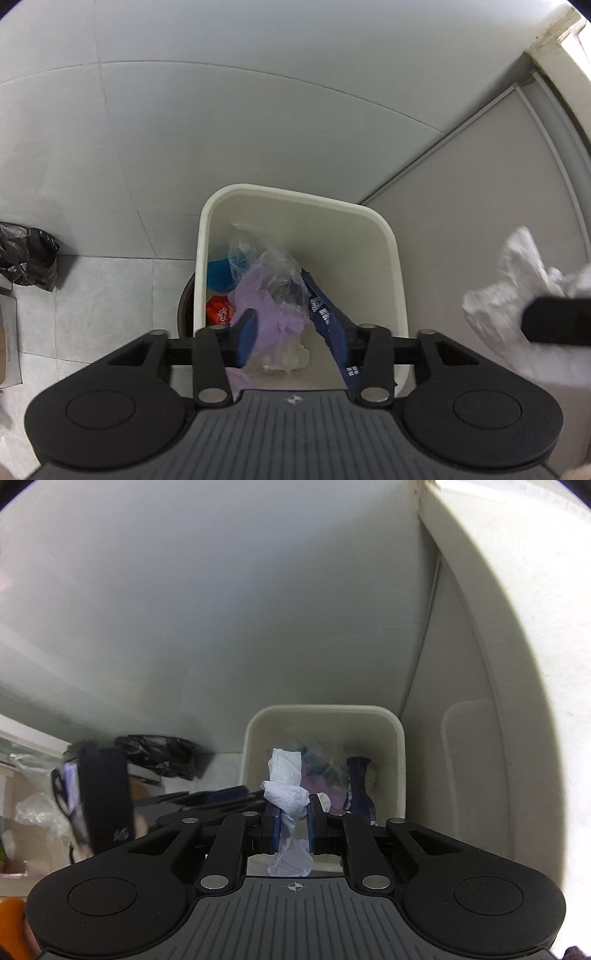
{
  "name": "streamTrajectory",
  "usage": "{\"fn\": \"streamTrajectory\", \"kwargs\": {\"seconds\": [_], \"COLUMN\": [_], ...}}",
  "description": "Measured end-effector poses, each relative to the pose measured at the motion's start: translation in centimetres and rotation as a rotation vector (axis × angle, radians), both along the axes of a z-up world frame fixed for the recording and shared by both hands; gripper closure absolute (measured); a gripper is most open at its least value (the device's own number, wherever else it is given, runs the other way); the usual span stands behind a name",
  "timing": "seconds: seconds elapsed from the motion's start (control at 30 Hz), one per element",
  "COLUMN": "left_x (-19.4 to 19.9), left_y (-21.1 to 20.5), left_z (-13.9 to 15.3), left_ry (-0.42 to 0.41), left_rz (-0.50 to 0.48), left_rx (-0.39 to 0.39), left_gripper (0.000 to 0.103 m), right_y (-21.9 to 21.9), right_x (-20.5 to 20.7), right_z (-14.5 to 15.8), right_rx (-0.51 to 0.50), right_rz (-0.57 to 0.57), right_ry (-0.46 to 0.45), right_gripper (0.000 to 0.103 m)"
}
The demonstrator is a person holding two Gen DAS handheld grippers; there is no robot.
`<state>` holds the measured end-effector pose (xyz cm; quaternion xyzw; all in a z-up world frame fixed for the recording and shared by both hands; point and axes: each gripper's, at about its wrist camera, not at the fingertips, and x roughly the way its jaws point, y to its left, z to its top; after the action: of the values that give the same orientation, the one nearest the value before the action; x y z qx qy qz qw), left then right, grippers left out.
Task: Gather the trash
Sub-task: 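Open the left gripper over the wastebasket to drop the purple glove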
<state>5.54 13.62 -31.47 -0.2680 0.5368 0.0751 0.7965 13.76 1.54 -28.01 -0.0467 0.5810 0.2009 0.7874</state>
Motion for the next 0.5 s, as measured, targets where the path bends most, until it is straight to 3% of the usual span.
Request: {"fn": "streamTrajectory", "kwargs": {"seconds": [0.5], "left_x": [-1.0], "left_y": [0.3], "left_z": [-0.6], "left_ry": [0.015], "left_rz": [0.029], "left_rx": [-0.019], "left_gripper": [0.047], "right_y": [2.7], "right_x": [4.0], "right_z": [-4.7], "right_rx": [-0.138], "right_rz": [-0.007], "right_ry": [0.064], "right_gripper": [0.086]}}
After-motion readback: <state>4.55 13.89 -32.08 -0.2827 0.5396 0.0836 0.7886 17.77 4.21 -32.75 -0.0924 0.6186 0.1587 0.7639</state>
